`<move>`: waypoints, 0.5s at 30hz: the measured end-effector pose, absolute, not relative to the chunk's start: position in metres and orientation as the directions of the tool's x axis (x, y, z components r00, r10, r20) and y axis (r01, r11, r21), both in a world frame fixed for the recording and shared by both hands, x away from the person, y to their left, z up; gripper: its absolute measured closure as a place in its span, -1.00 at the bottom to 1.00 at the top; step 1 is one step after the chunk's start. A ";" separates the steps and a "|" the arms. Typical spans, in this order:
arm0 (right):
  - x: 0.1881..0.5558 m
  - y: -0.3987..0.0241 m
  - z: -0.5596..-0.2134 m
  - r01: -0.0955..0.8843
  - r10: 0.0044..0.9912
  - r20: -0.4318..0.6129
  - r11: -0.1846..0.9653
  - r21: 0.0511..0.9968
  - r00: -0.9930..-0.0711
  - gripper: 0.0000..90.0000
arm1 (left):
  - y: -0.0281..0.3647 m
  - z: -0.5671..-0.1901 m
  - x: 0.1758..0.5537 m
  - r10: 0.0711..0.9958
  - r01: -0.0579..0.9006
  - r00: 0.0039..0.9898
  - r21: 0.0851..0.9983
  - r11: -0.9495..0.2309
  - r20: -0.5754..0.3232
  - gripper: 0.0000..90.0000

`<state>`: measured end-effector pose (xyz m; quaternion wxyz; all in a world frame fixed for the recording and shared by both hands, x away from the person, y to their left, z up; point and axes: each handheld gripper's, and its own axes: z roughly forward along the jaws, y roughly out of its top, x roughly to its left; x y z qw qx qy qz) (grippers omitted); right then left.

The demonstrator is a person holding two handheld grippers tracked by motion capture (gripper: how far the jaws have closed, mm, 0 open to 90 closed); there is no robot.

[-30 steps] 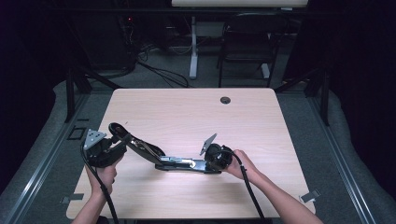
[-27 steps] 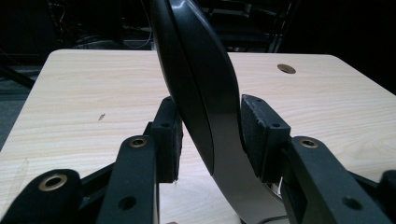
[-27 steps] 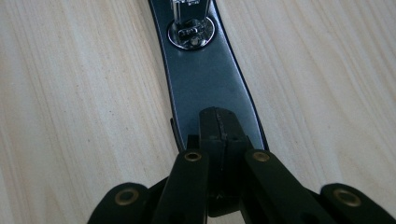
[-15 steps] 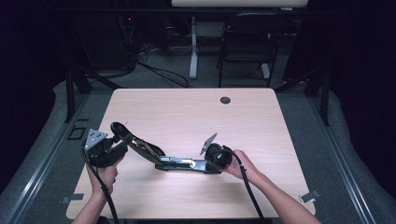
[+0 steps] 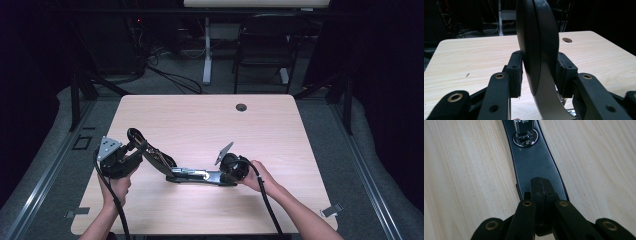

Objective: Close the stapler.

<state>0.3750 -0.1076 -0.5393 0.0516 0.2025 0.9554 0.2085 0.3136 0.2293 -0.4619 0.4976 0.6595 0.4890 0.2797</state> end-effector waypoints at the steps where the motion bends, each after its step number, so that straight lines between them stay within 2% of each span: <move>1: 0.375 -0.108 -0.539 0.370 0.412 -0.009 0.828 0.422 -0.911 1.00 | 0.228 -0.462 0.314 0.922 0.363 0.370 0.931 -0.026 -0.118 0.39; 15: 0.377 -0.109 -0.540 0.377 0.412 0.012 0.822 0.426 -0.911 1.00 | 0.216 -0.458 0.313 0.905 0.351 0.410 0.935 -0.040 -0.115 0.41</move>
